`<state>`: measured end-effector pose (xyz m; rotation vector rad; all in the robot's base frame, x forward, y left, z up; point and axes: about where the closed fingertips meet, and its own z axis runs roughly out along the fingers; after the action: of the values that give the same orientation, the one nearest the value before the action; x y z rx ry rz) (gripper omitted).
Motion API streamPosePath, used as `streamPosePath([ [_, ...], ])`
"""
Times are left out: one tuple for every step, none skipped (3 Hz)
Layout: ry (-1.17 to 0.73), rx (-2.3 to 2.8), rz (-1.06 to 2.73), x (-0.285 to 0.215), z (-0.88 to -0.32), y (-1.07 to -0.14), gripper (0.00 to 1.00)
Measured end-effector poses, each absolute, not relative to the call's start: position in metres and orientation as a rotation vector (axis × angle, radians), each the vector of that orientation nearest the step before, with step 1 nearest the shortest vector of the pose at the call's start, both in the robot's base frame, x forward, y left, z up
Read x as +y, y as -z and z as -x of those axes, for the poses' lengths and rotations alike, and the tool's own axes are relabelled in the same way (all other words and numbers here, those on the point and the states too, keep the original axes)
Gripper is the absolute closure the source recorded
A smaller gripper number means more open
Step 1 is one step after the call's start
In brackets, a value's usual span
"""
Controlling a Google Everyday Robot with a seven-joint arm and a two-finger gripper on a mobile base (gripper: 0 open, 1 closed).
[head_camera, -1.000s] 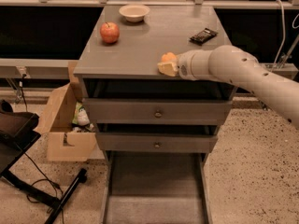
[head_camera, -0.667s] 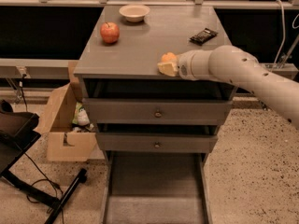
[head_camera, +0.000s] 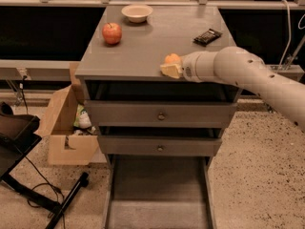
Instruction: Pick orange from bottom drawer and place on counter
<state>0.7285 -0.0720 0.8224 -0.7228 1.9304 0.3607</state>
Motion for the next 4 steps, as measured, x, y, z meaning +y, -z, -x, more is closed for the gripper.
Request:
streamPosePath([
  [-0.363, 1.931, 0.725, -0.07, -0.728, -0.822, 0.0],
  [-0.363, 1.931, 0.725, -0.07, -0.728, -0.822, 0.0],
  [-0.375, 1.892, 0.747, -0.072, -0.72, -0.846, 0.0],
  [-0.34, 1.79, 0.81, -0.092, -0.679, -0.941, 0.0],
])
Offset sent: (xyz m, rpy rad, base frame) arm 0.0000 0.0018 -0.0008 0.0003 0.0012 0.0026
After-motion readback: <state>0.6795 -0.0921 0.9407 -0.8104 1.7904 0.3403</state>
